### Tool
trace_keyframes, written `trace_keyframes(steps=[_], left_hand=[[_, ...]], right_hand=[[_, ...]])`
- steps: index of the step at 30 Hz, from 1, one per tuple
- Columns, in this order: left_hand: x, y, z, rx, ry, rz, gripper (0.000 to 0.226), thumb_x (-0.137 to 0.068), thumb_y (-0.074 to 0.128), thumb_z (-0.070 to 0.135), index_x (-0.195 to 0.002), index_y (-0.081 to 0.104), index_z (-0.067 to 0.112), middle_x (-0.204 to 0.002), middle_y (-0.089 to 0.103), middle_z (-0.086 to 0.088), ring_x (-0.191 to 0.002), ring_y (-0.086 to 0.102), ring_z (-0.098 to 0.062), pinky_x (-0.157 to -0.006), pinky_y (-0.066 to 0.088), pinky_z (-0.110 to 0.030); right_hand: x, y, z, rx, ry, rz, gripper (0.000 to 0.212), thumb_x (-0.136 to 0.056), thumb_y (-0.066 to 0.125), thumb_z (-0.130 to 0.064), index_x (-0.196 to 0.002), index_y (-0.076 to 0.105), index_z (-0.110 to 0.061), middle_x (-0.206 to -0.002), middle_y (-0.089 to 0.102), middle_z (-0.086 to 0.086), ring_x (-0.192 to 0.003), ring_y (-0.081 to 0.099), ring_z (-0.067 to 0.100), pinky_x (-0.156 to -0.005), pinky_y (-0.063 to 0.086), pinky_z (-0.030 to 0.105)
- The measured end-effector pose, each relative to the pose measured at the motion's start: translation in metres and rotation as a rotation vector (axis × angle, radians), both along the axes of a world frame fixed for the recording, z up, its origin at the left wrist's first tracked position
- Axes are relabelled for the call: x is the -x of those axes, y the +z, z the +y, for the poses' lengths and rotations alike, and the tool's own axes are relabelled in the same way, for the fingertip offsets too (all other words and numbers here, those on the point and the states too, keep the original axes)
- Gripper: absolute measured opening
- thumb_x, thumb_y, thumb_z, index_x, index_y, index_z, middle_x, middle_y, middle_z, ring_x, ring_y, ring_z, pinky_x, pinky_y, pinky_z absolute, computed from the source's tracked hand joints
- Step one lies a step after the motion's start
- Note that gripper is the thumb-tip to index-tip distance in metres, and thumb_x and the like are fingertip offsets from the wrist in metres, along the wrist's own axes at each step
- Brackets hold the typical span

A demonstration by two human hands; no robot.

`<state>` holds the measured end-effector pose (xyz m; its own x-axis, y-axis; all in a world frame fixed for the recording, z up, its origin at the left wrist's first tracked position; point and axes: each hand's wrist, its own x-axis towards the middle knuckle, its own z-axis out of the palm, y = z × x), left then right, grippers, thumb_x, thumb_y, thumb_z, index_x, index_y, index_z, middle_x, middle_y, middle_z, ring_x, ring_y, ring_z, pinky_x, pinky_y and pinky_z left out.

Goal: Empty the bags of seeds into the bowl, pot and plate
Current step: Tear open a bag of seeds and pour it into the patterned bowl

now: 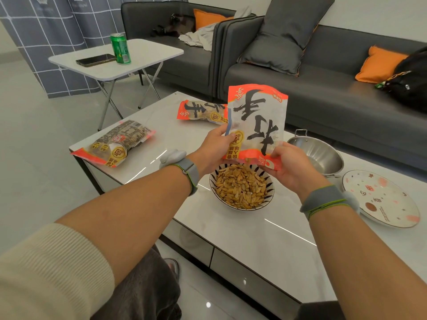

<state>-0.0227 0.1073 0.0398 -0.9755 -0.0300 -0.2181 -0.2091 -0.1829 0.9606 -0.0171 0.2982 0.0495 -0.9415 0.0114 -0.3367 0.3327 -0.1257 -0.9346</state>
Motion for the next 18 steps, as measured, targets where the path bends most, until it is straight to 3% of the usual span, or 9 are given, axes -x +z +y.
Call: trace_keyframes(steps=[3, 6, 10, 18], left_hand=[[-0.0003, 0.0005, -0.0010, 0.005, -0.003, -0.012, 0.033, -0.114, 0.046, 0.014, -0.131, 0.061, 0.038, -0.105, 0.070, -0.002, -0.084, 0.074, -0.024, -0.075, 0.067, -0.054], [-0.0011, 0.0001, -0.0014, 0.016, -0.016, -0.016, 0.032, -0.115, 0.045, 0.015, -0.131, 0.060, 0.039, -0.108, 0.069, -0.005, -0.083, 0.074, -0.024, -0.068, 0.067, -0.048], [0.0003, 0.0006, -0.0021, 0.019, -0.015, -0.014, 0.034, -0.115, 0.045, 0.016, -0.138, 0.059, 0.036, -0.107, 0.071, -0.005, -0.078, 0.076, -0.023, -0.072, 0.067, -0.053], [0.0010, 0.0007, -0.0065, 0.020, -0.020, 0.000, 0.032, -0.114, 0.047, 0.015, -0.133, 0.059, 0.038, -0.108, 0.071, -0.003, -0.085, 0.075, -0.023, -0.071, 0.067, -0.051]], right_hand=[[0.0003, 0.0002, 0.0007, 0.025, -0.003, -0.008, 0.030, -0.094, 0.040, 0.011, -0.110, 0.060, -0.004, -0.131, 0.069, 0.024, -0.119, 0.070, 0.045, -0.092, 0.063, 0.055], [-0.0003, -0.0003, -0.0007, 0.024, 0.011, -0.004, 0.029, -0.094, 0.040, 0.011, -0.109, 0.059, -0.005, -0.133, 0.066, 0.028, -0.115, 0.071, 0.043, -0.091, 0.064, 0.055], [0.0020, 0.0007, 0.0040, 0.045, 0.002, -0.003, 0.029, -0.094, 0.040, 0.011, -0.109, 0.061, -0.003, -0.131, 0.069, 0.023, -0.119, 0.070, 0.045, -0.093, 0.063, 0.056], [-0.0005, 0.0011, 0.0031, 0.039, 0.014, 0.001, 0.026, -0.092, 0.042, 0.011, -0.106, 0.059, -0.003, -0.136, 0.064, 0.029, -0.120, 0.069, 0.048, -0.091, 0.064, 0.055]])
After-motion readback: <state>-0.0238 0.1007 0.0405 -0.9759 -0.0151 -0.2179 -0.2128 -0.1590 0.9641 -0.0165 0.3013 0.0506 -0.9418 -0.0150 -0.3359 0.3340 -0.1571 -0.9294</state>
